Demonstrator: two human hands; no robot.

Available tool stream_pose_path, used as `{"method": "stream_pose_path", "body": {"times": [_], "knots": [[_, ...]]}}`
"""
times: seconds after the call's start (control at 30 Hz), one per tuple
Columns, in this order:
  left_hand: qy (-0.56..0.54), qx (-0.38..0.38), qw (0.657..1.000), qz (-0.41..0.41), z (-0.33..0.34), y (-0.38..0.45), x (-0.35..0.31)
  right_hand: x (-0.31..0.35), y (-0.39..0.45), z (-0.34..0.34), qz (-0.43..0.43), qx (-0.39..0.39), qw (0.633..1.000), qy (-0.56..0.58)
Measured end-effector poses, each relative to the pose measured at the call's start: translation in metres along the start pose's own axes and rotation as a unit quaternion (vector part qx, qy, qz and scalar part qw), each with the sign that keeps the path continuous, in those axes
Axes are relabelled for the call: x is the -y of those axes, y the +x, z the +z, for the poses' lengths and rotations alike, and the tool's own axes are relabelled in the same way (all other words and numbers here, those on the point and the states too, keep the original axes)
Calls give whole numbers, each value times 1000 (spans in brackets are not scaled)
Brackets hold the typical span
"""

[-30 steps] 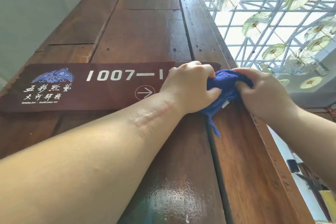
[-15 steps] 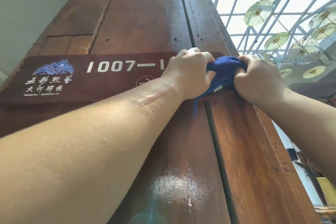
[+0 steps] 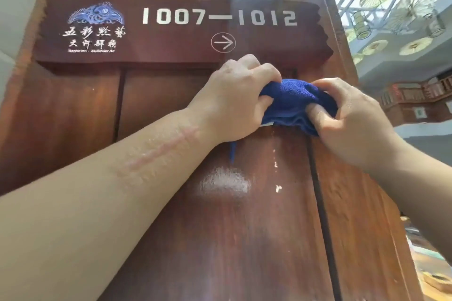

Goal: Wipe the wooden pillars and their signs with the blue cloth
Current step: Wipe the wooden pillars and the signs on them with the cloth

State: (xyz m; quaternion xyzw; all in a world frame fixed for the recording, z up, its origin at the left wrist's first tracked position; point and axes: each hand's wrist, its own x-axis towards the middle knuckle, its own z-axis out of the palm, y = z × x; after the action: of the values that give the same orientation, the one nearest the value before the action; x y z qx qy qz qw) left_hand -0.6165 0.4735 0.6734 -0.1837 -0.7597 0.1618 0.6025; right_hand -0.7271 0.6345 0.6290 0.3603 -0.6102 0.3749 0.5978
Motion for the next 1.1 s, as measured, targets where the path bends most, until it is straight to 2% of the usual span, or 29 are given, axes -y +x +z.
{"method": "stream_pose_path", "body": {"times": [0.3, 0.6, 0.8, 0.93, 1.1], "knots": [[-48, 44, 995, -76, -64, -176, 12, 98, -111, 29, -7, 111, 985, 134], [-123, 154, 958, -207, -89, -348, -26, 162, -257, 54, 63, 289, 921, 253], [-188, 226, 898, -328, -102, -456, -69, 198, -365, 54, 136, 395, 858, 299], [-221, 271, 827, -440, -116, -532, -93, 228, -433, 64, 178, 478, 797, 322], [-208, 355, 757, -508, -139, -618, -115, 261, -509, 84, 140, 602, 726, 303]]}}
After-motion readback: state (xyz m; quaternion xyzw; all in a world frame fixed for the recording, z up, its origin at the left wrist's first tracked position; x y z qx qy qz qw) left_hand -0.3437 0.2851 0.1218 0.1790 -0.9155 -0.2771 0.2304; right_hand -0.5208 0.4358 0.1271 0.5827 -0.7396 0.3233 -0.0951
